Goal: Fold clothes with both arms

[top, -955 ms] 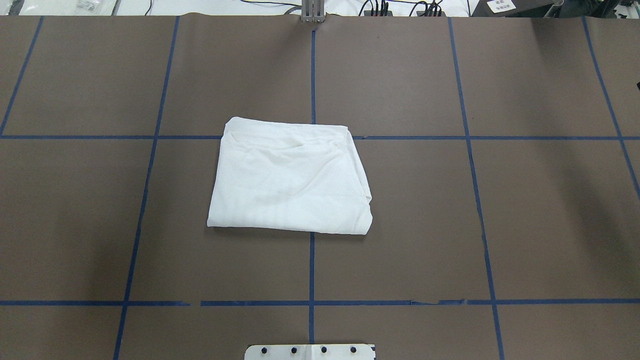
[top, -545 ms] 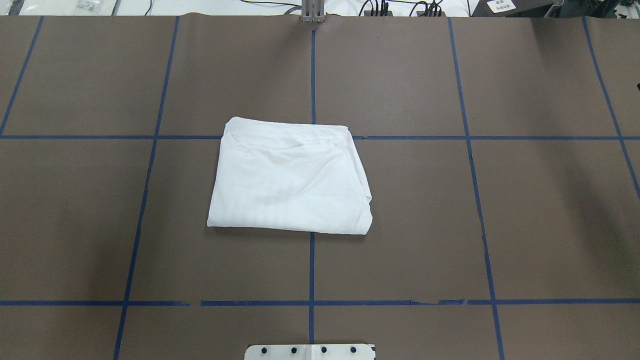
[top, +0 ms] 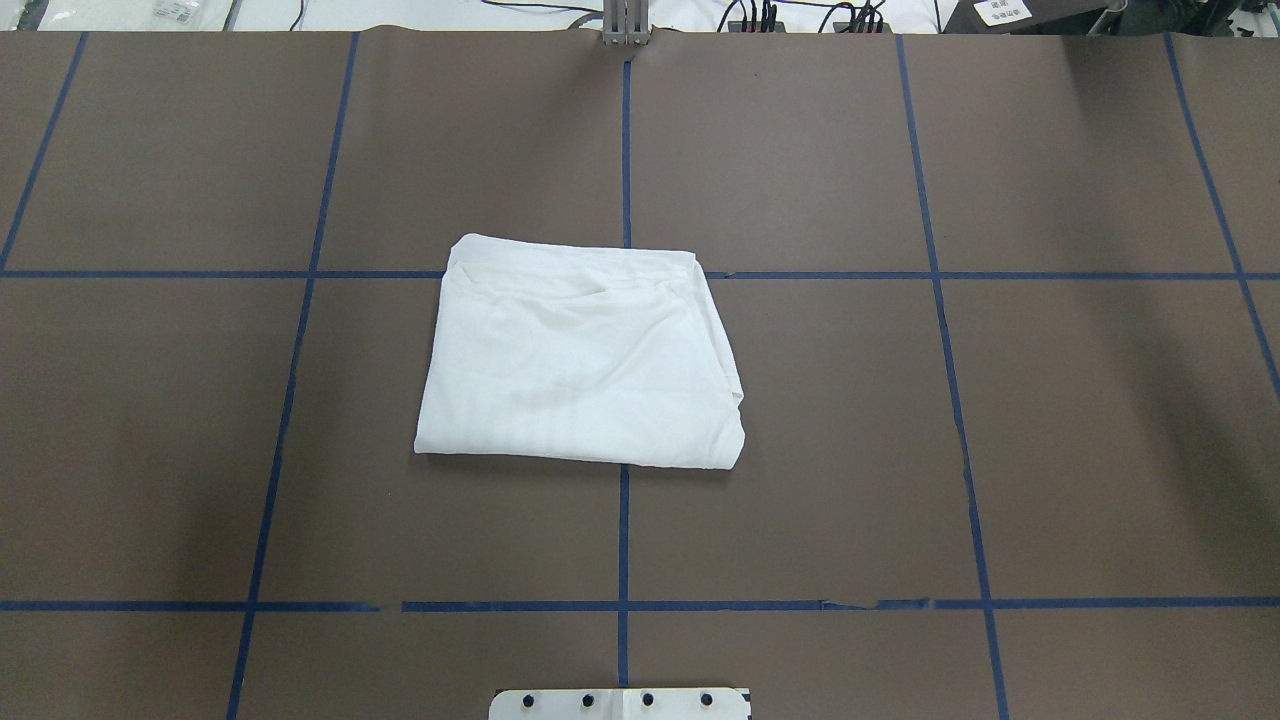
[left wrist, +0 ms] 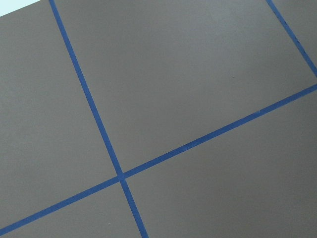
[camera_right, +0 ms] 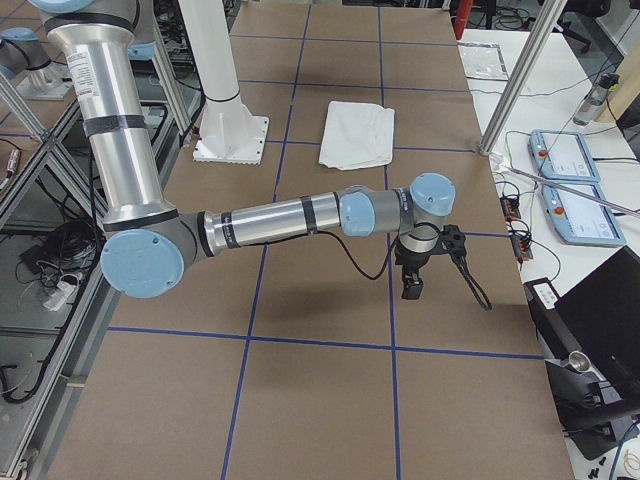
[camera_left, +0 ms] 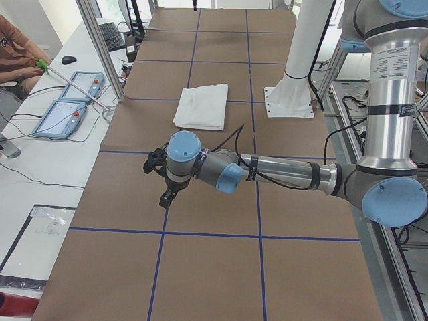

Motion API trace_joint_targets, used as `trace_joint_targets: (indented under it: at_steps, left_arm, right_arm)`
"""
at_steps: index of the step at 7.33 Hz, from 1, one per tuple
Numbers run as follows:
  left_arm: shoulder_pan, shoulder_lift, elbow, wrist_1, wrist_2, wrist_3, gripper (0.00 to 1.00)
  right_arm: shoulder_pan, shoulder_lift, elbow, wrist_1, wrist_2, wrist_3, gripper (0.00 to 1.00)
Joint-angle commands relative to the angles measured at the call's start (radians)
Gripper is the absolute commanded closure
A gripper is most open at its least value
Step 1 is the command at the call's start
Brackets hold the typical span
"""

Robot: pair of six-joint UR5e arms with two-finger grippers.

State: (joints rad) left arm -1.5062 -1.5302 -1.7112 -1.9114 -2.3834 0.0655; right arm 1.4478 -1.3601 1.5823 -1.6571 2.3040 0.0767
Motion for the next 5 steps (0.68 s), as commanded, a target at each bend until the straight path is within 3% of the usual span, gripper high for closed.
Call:
trace_joint_targets:
  at_steps: [1, 5]
  left_arm:
    - [0.000, -0.001, -0.004, -0.008, 0.001, -0.006, 0.00]
    - [0.000, -0.002, -0.010, -0.052, 0.000, -0.007, 0.00]
  right_arm:
    - [0.000, -0.010, 0.002, 0.000, 0.000, 0.000, 0.00]
    - [-0.001, -0.010, -0.001, 0.000, 0.000, -0.002, 0.00]
